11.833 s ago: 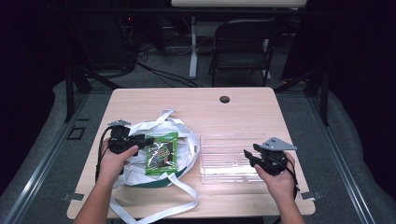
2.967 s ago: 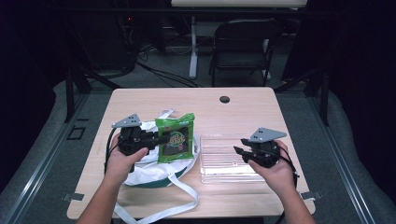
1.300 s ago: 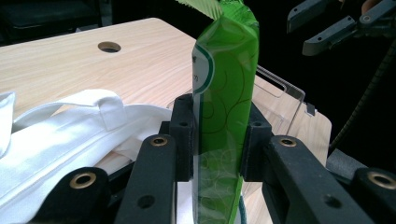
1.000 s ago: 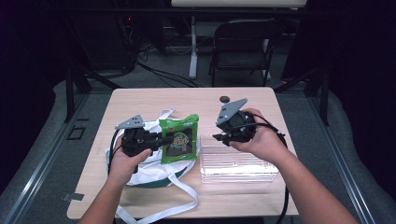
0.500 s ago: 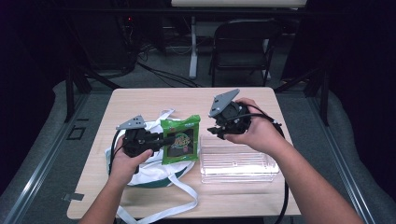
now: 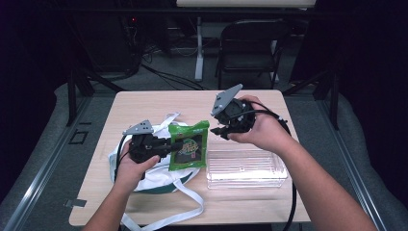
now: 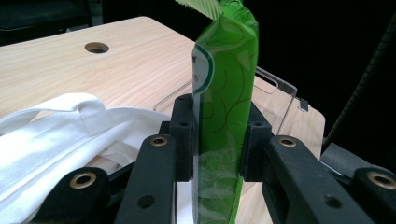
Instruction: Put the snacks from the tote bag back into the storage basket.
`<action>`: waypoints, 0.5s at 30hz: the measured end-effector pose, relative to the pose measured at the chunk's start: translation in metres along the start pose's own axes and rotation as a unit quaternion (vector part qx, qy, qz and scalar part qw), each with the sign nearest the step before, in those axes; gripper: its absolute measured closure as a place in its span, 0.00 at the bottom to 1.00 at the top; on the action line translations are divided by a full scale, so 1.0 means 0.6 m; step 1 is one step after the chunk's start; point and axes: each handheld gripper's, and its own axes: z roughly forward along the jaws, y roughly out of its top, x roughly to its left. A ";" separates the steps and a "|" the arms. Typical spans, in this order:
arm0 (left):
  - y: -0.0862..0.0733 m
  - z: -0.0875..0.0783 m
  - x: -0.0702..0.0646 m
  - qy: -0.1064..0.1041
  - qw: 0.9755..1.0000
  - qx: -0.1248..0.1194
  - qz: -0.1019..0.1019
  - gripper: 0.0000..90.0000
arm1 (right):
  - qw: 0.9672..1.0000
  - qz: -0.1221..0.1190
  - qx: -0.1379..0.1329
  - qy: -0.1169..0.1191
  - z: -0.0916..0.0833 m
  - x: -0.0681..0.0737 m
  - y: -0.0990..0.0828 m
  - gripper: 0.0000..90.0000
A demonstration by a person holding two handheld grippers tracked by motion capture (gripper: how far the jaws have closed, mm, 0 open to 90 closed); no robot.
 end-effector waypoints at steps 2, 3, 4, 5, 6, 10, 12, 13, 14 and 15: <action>0.000 0.000 -0.001 -0.001 1.000 0.002 0.001 0.80 | 1.000 0.001 -0.004 -0.001 0.002 0.000 0.002 0.63; 0.000 0.001 -0.001 -0.001 1.000 0.001 0.002 0.80 | 1.000 -0.004 0.001 -0.002 0.000 -0.001 0.006 0.63; 0.000 0.001 -0.002 -0.001 1.000 0.000 0.001 0.80 | 1.000 -0.004 0.001 -0.002 0.000 -0.001 0.006 0.63; 0.001 0.001 -0.003 -0.002 1.000 0.001 0.002 0.80 | 1.000 -0.001 -0.003 -0.002 0.001 -0.001 0.007 0.63; 0.000 0.002 -0.003 -0.003 1.000 0.000 0.002 0.80 | 1.000 -0.004 0.001 0.000 0.001 -0.002 0.009 0.63; 0.001 0.004 -0.006 -0.006 1.000 0.004 0.005 0.80 | 1.000 -0.010 0.005 0.009 0.003 -0.002 0.017 0.64; 0.000 0.006 -0.007 -0.006 1.000 0.004 0.004 0.80 | 1.000 -0.011 0.003 0.010 0.004 -0.001 0.018 0.64; 0.000 0.007 -0.008 -0.006 1.000 0.004 0.005 0.80 | 1.000 -0.019 0.006 0.016 0.005 -0.001 0.023 0.65; 0.000 0.007 -0.008 -0.006 1.000 0.004 0.005 0.80 | 1.000 -0.019 0.006 0.016 0.005 -0.001 0.023 0.65; 0.000 0.007 -0.008 -0.006 1.000 0.004 0.006 0.80 | 1.000 -0.020 0.005 0.016 0.005 0.000 0.024 0.65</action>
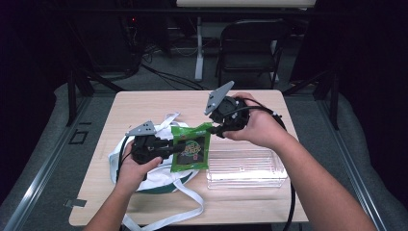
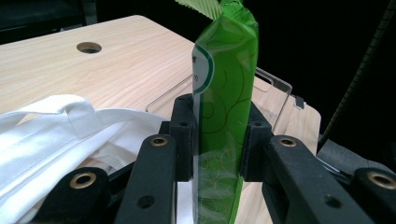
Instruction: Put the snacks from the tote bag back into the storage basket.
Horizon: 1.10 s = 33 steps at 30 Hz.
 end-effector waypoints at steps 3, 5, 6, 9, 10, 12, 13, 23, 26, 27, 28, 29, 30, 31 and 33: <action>0.000 0.000 -0.001 -0.002 1.000 0.000 0.001 0.80 | 1.000 -0.008 0.001 0.003 0.001 0.001 0.007 0.64; 0.000 0.001 -0.001 -0.002 1.000 -0.001 0.001 0.80 | 1.000 -0.010 0.000 0.006 0.002 0.001 0.011 0.64; 0.000 0.001 -0.002 -0.002 1.000 -0.002 0.001 0.80 | 1.000 -0.012 -0.002 0.005 0.003 0.002 0.012 0.63; 0.001 0.002 -0.004 -0.006 1.000 0.000 0.006 0.80 | 1.000 -0.021 0.003 0.013 0.005 0.005 0.019 0.62; 0.001 0.003 -0.005 -0.008 1.000 0.001 0.006 0.80 | 1.000 -0.022 0.003 0.016 0.007 0.006 0.020 0.62; 0.002 0.004 -0.008 -0.012 1.000 0.001 0.009 0.80 | 0.999 -0.030 0.010 0.021 0.010 0.009 0.023 0.61; 0.002 0.004 -0.008 -0.012 1.000 0.000 0.009 0.80 | 0.999 -0.037 0.012 0.026 0.013 0.011 0.025 0.61; 0.006 0.005 -0.020 -0.026 0.999 -0.004 0.022 0.80 | 0.996 -0.065 0.038 0.042 0.026 0.025 0.036 0.57; 0.007 0.007 -0.024 -0.028 0.999 -0.001 0.027 0.80 | 0.996 -0.067 0.041 0.049 0.031 0.028 0.037 0.57; 0.007 0.007 -0.025 -0.029 0.999 -0.001 0.027 0.80 | 0.995 -0.068 0.042 0.051 0.033 0.029 0.038 0.57; 0.007 0.008 -0.026 -0.030 0.999 -0.002 0.029 0.80 | 0.995 -0.069 0.043 0.053 0.035 0.029 0.038 0.57; 0.007 0.009 -0.027 -0.031 0.999 -0.002 0.030 0.80 | 0.995 -0.070 0.046 0.055 0.036 0.030 0.038 0.57; 0.007 0.010 -0.028 -0.031 0.999 -0.002 0.031 0.80 | 0.995 -0.071 0.049 0.057 0.038 0.030 0.038 0.57; 0.007 0.010 -0.029 -0.032 0.999 -0.002 0.033 0.80 | 0.994 -0.072 0.052 0.060 0.041 0.031 0.038 0.57; 0.007 0.010 -0.031 -0.033 0.999 -0.001 0.037 0.80 | 0.994 -0.074 0.057 0.064 0.044 0.032 0.039 0.57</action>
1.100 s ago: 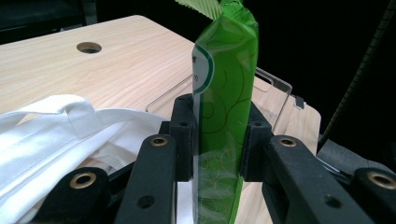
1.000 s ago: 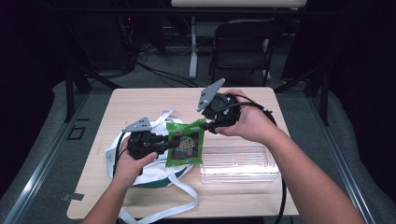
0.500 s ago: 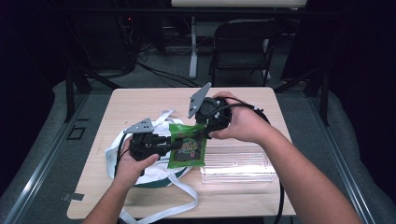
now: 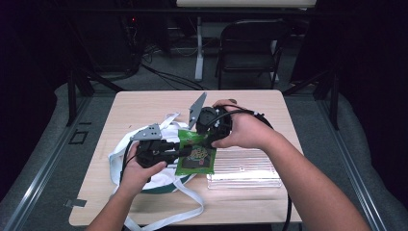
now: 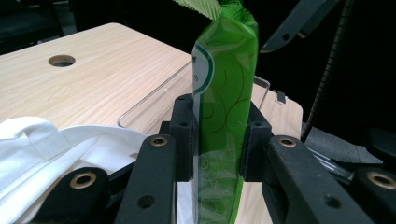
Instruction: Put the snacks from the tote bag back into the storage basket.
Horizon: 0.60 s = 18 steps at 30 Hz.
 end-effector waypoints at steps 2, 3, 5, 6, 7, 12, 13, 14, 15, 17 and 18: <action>0.000 0.001 -0.002 -0.004 1.000 -0.002 0.001 0.80 | 1.000 0.001 0.001 0.004 0.002 0.001 0.000 0.57; 0.001 0.002 -0.003 -0.003 1.000 0.000 0.004 0.80 | 1.000 0.001 0.001 0.006 0.003 0.001 0.000 0.57; 0.001 0.003 -0.005 -0.003 1.000 0.001 0.006 0.80 | 1.000 0.001 0.004 0.011 0.006 0.001 0.001 0.58; 0.001 0.003 -0.006 -0.003 1.000 0.002 0.006 0.80 | 1.000 0.002 0.006 0.015 0.007 0.001 0.001 0.58; 0.001 0.004 -0.007 -0.004 1.000 0.002 0.006 0.80 | 1.000 0.004 0.008 0.020 0.008 0.002 0.001 0.59; 0.002 0.007 -0.010 -0.010 1.000 0.003 0.014 0.80 | 0.999 0.007 0.015 0.030 0.012 -0.001 -0.003 0.60; 0.002 0.007 -0.011 -0.011 1.000 0.004 0.015 0.80 | 0.999 0.009 0.016 0.033 0.014 -0.002 -0.004 0.60; 0.002 0.007 -0.012 -0.012 1.000 0.005 0.015 0.80 | 0.999 0.009 0.018 0.036 0.015 -0.003 -0.005 0.60; 0.002 0.008 -0.013 -0.012 1.000 0.006 0.015 0.80 | 0.999 0.010 0.020 0.039 0.016 -0.003 -0.006 0.61; 0.003 0.008 -0.014 -0.013 1.000 0.006 0.018 0.80 | 0.999 0.011 0.022 0.044 0.018 -0.004 -0.007 0.61; 0.002 0.010 -0.014 -0.014 1.000 0.005 0.018 0.80 | 0.999 0.011 0.023 0.047 0.019 -0.004 -0.008 0.62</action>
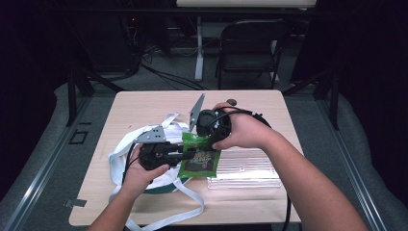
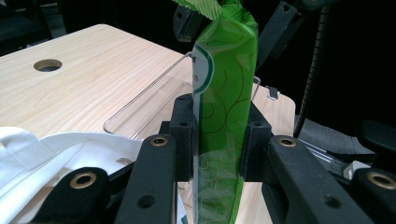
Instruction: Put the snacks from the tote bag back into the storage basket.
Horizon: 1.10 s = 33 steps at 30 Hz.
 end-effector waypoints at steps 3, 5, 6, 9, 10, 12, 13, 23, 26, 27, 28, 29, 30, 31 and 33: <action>0.000 0.002 -0.002 -0.002 1.000 0.001 0.000 0.80 | 1.000 0.000 0.003 0.007 0.002 0.001 0.000 0.62; 0.000 0.002 -0.002 -0.002 1.000 0.001 0.001 0.80 | 1.000 -0.001 0.006 0.010 0.005 0.001 0.001 0.63; 0.000 0.002 -0.002 -0.003 1.000 0.002 0.003 0.80 | 1.000 -0.003 0.007 0.013 0.006 0.001 0.001 0.64; 0.000 0.003 -0.004 -0.005 1.000 0.001 0.004 0.80 | 1.000 -0.004 0.010 0.021 0.009 0.003 0.003 0.65; 0.001 0.003 -0.004 -0.006 1.000 0.002 0.005 0.80 | 1.000 -0.005 0.012 0.023 0.010 0.003 0.003 0.66; 0.000 0.003 -0.004 -0.006 1.000 0.003 0.006 0.80 | 0.999 -0.004 0.015 0.028 0.011 0.004 0.004 0.69; 0.000 0.003 -0.004 -0.006 1.000 0.003 0.007 0.80 | 0.999 -0.004 0.015 0.028 0.011 0.004 0.004 0.69; 0.000 0.005 -0.006 -0.004 1.000 0.004 0.013 0.80 | 0.999 0.000 0.020 0.042 0.012 0.003 0.003 0.78; 0.000 0.005 -0.006 -0.005 1.000 0.004 0.013 0.80 | 0.999 0.002 0.019 0.047 0.011 0.003 0.003 0.80; 0.000 0.005 -0.006 -0.005 1.000 0.004 0.013 0.80 | 0.999 0.003 0.020 0.048 0.011 0.003 0.003 0.80; 0.000 0.006 -0.006 -0.005 1.000 0.005 0.014 0.79 | 0.999 0.003 0.021 0.049 0.011 0.003 0.003 0.81; 0.000 0.006 -0.005 -0.004 1.000 0.005 0.013 0.79 | 0.999 0.004 0.021 0.050 0.011 0.003 0.002 0.81; -0.001 0.006 -0.005 -0.004 1.000 0.004 0.012 0.79 | 0.999 0.004 0.021 0.050 0.010 0.003 0.002 0.82; -0.001 0.007 -0.005 -0.004 1.000 0.004 0.012 0.78 | 0.999 0.003 0.022 0.050 0.011 0.003 0.002 0.82; -0.001 0.006 -0.004 -0.005 1.000 0.004 0.010 0.78 | 0.999 0.002 0.022 0.049 0.010 0.003 0.002 0.83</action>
